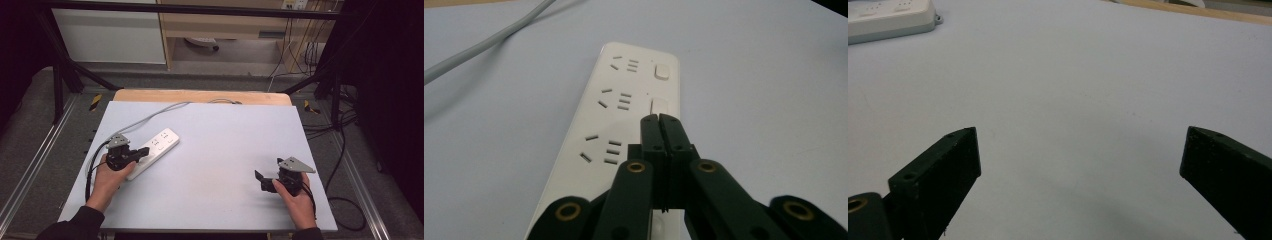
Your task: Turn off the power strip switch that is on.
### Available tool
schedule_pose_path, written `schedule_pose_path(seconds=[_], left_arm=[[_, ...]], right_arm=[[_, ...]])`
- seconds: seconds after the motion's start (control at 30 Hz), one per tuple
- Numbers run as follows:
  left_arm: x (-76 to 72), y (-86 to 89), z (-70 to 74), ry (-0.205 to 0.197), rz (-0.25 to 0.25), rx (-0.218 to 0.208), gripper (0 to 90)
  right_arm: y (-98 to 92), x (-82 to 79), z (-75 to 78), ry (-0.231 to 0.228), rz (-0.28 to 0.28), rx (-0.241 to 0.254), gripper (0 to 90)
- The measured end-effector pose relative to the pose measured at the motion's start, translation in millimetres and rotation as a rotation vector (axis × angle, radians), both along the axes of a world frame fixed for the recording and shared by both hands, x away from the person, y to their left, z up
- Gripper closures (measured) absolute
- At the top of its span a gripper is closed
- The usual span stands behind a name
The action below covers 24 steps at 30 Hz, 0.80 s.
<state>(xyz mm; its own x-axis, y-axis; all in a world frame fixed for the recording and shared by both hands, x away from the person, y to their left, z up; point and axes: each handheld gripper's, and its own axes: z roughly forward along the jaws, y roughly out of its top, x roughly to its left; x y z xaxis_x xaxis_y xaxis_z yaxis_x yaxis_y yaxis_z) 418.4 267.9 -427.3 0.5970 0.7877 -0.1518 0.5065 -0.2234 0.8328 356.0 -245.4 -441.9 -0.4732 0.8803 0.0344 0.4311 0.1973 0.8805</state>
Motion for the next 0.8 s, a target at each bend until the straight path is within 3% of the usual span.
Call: schedule_pose_path(seconds=[0.8], left_arm=[[3.7, -6.5, -5.4, 0.011, -0.002, 0.053, 90.0]], right_arm=[[0.3, -0.3, 0.0, -0.001, 0.002, 0.001, 3.3]])
